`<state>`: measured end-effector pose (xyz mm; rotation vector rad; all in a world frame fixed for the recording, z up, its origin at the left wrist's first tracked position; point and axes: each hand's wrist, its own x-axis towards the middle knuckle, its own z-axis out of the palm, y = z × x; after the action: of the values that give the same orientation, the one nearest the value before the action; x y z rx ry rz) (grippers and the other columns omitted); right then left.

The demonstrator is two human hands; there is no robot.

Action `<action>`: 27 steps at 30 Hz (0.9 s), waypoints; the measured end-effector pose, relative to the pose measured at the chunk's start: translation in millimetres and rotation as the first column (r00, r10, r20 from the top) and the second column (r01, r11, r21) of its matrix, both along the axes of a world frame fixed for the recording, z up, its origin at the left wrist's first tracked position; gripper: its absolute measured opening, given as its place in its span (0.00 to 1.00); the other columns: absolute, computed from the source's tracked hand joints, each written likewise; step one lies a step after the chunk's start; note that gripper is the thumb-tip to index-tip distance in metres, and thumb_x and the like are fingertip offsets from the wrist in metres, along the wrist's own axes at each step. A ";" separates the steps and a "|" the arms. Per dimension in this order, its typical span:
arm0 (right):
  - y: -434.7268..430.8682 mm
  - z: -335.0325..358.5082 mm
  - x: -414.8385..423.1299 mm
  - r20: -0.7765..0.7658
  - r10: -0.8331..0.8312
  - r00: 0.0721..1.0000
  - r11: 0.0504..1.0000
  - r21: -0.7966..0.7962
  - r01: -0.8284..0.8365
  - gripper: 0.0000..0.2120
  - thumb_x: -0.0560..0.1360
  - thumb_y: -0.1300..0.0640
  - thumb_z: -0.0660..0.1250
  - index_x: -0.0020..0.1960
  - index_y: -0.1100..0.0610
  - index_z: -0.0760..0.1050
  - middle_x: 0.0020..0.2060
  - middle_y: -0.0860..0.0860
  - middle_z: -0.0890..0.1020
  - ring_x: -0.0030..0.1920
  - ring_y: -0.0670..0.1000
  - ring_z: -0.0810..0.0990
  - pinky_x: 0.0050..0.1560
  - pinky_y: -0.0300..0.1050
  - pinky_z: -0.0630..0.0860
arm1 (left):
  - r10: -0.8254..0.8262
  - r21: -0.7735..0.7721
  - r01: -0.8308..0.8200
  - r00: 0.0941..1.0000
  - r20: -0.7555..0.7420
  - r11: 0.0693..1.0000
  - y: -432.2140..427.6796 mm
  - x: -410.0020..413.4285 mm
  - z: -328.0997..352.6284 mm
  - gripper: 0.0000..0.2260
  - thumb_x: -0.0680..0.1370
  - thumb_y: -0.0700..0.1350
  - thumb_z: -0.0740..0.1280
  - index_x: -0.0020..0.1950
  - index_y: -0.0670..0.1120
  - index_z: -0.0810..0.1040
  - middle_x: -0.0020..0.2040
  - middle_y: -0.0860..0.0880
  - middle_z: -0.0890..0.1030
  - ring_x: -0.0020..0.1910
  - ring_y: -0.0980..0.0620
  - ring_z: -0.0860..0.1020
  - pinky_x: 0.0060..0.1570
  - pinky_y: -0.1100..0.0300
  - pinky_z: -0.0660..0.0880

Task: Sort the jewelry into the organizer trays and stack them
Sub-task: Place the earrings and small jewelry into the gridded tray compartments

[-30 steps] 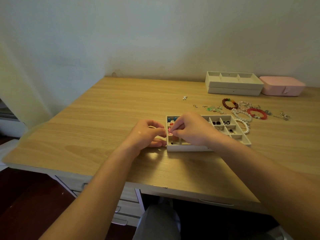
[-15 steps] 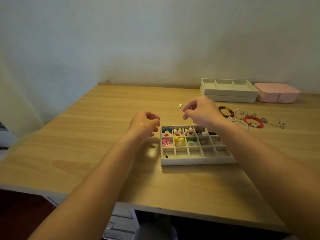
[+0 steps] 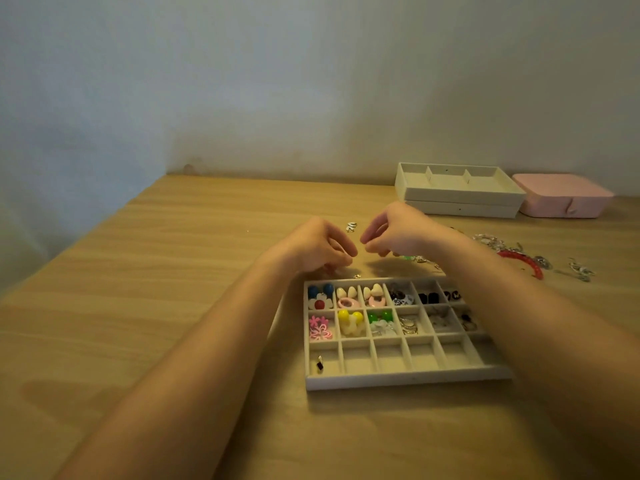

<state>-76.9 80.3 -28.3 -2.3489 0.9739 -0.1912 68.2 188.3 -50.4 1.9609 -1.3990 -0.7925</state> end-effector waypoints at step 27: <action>71.6 2.0 -43.3 0.613 0.035 0.790 0.973 0.160 -0.167 0.06 0.75 0.61 0.75 0.53 0.56 0.83 0.42 0.50 0.87 0.44 0.49 0.86 0.45 0.43 0.84 | 0.005 -0.303 -0.217 0.819 -0.574 0.928 62.2 -28.2 16.7 0.06 0.75 0.43 0.73 0.49 0.42 0.86 0.43 0.42 0.85 0.41 0.50 0.83 0.42 0.62 0.81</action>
<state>-120.3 152.0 -26.3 -1.9343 0.5118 -0.7197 40.0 250.5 -33.7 1.3543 -0.9686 -0.8963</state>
